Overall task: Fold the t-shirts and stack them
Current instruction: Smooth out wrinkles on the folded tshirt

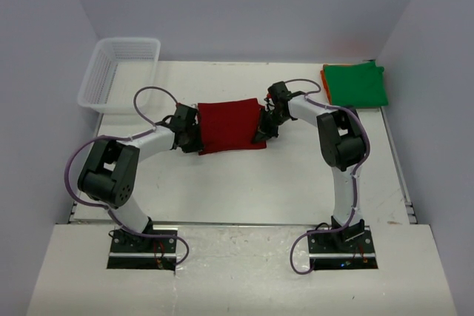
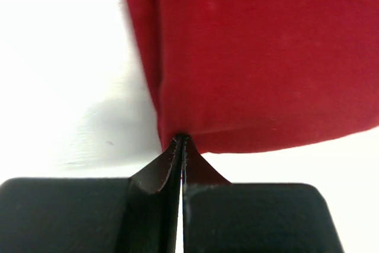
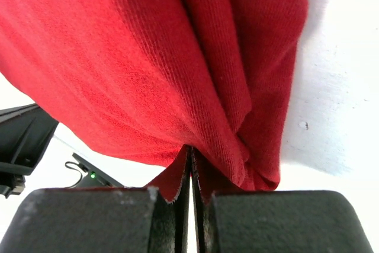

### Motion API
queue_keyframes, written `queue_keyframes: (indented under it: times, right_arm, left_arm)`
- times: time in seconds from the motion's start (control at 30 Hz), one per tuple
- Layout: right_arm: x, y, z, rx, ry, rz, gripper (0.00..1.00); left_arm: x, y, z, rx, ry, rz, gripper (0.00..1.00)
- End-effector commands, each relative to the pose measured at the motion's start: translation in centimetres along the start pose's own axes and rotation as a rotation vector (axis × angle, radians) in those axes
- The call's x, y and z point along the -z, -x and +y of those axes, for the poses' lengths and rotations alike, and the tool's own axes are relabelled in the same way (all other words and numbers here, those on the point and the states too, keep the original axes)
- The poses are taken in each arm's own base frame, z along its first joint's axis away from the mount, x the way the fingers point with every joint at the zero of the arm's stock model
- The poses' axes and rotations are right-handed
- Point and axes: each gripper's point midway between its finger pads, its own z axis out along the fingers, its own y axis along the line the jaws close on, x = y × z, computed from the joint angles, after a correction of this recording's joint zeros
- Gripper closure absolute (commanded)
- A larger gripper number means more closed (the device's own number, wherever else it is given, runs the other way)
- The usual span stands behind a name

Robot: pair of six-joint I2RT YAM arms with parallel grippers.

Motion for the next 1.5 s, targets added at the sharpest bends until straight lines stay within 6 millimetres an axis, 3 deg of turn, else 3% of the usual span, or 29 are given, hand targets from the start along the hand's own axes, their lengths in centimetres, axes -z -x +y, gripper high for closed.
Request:
queue_keyframes:
  times: [0.0,0.13,0.27,0.5,0.7,0.8,0.9,1.0,1.07,1.13,1.17,1.23,1.27,1.3,1.37,1.4,1.47]
  right_arm:
    - [-0.2,-0.4,-3.6,-0.036,-0.169,-0.004,1.00]
    - [-0.2,-0.7,-4.7,-0.045,-0.207,-0.009,1.00]
    - [-0.2,-1.0,-5.4,-0.047,-0.223,-0.009,1.00]
    - [1.2,-0.5,-5.3,0.016,-0.245,-0.059,1.00]
    - [5.3,0.0,-2.8,0.081,-0.212,-0.176,1.00]
    - [8.6,0.2,-0.1,0.146,-0.171,-0.263,1.00]
    - [12.0,-0.1,3.3,0.211,-0.084,-0.329,0.98]
    - [15.5,-0.3,6.4,0.282,0.017,-0.407,0.89]
    - [17.6,-0.4,7.9,0.326,0.059,-0.469,0.82]
    - [18.4,0.6,7.5,0.320,0.021,-0.523,0.63]
    - [18.9,1.4,7.5,0.319,-0.009,-0.554,0.57]
    - [17.1,2.7,5.1,0.315,-0.131,-0.520,0.43]
    - [17.6,3.6,5.7,0.380,-0.147,-0.512,0.45]
    - [16.0,3.7,3.9,0.346,-0.210,-0.433,0.45]
    - [16.2,4.7,3.3,0.323,-0.170,-0.426,0.45]
    - [16.2,5.7,4.0,0.339,-0.120,-0.465,0.44]
    - [16.0,6.6,2.9,0.314,-0.109,-0.467,0.42]
  left_arm:
    - [0.6,-0.1,3.4,0.037,0.137,-0.014,1.00]
    - [1.1,0.2,4.6,0.045,0.198,-0.037,1.00]
    - [1.0,0.3,4.5,0.048,0.196,-0.038,1.00]
    - [1.3,0.0,5.5,0.067,0.241,-0.049,1.00]
    - [4.3,1.9,4.8,0.105,0.232,-0.146,1.00]
    - [6.6,3.3,4.3,0.115,0.230,-0.201,1.00]
    - [8.7,5.3,2.4,0.117,0.175,-0.271,1.00]
    - [10.7,7.5,-0.3,0.103,0.097,-0.331,1.00]
    - [10.7,8.0,-1.9,0.081,0.058,-0.333,1.00]
    - [10.7,8.7,-4.8,0.047,-0.052,-0.328,1.00]
    - [9.8,8.4,-5.8,0.027,-0.091,-0.297,1.00]
    - [9.6,8.1,-9.3,-0.033,-0.196,-0.274,1.00]
    - [8.6,7.6,-10.0,-0.054,-0.193,-0.248,1.00]
    - [8.6,7.8,-11.2,-0.070,-0.212,-0.256,1.00]
    - [7.3,6.4,-13.3,-0.116,-0.257,-0.207,1.00]
    - [7.2,6.2,-14.6,-0.129,-0.310,-0.195,1.00]
    - [5.7,5.0,-16.2,-0.149,-0.371,-0.135,1.00]
